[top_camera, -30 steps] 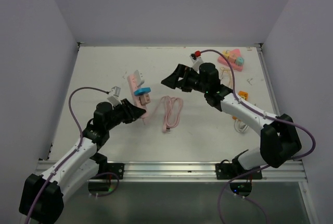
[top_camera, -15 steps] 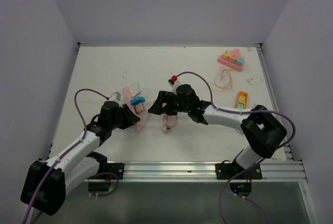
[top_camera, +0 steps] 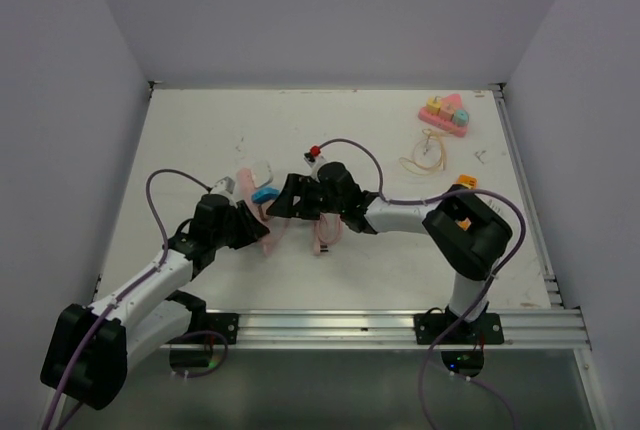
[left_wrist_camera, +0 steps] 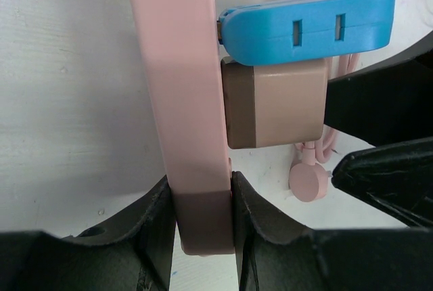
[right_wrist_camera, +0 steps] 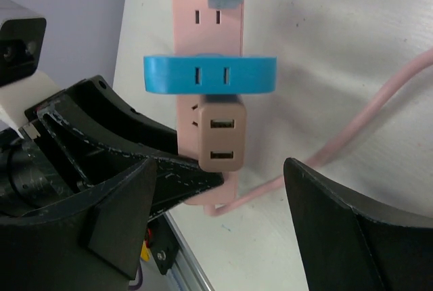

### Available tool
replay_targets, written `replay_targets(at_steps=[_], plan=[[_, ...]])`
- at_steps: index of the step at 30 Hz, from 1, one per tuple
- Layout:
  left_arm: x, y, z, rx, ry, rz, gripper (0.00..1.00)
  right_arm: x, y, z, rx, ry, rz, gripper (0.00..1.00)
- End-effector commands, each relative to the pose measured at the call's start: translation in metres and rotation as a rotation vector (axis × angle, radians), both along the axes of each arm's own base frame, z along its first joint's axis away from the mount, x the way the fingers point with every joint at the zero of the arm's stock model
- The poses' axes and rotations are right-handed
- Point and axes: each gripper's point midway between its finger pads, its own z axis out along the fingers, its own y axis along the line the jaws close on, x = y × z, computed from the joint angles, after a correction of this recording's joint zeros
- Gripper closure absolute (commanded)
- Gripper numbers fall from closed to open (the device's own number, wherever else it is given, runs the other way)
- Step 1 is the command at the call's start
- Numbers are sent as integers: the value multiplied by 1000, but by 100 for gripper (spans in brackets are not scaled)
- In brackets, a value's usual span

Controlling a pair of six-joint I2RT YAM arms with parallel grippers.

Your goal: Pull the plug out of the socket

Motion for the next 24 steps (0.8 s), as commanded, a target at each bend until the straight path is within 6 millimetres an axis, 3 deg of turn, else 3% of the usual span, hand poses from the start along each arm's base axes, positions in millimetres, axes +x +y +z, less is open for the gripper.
replay_targets(at_steps=[1, 6, 10, 13, 16, 19, 24], plan=[[7, -5, 9, 9, -61, -45, 100, 9, 18, 25, 82, -48, 17, 21], [7, -10, 12, -7, -69, -70, 100, 12, 26, 25, 91, -51, 34, 29], [8, -9, 14, 2, -71, -72, 100, 13, 29, 20, 76, -48, 40, 41], [8, -5, 13, 17, -66, -57, 100, 11, 27, 17, 66, -46, 42, 57], [9, -1, 12, 36, -60, -35, 100, 10, 20, 10, 33, -59, 38, 82], [9, 3, 9, 56, -47, -23, 100, 9, 13, 7, 5, -74, 35, 99], [9, 10, 6, 90, -34, -1, 100, 10, 0, 6, -16, -86, 27, 100]])
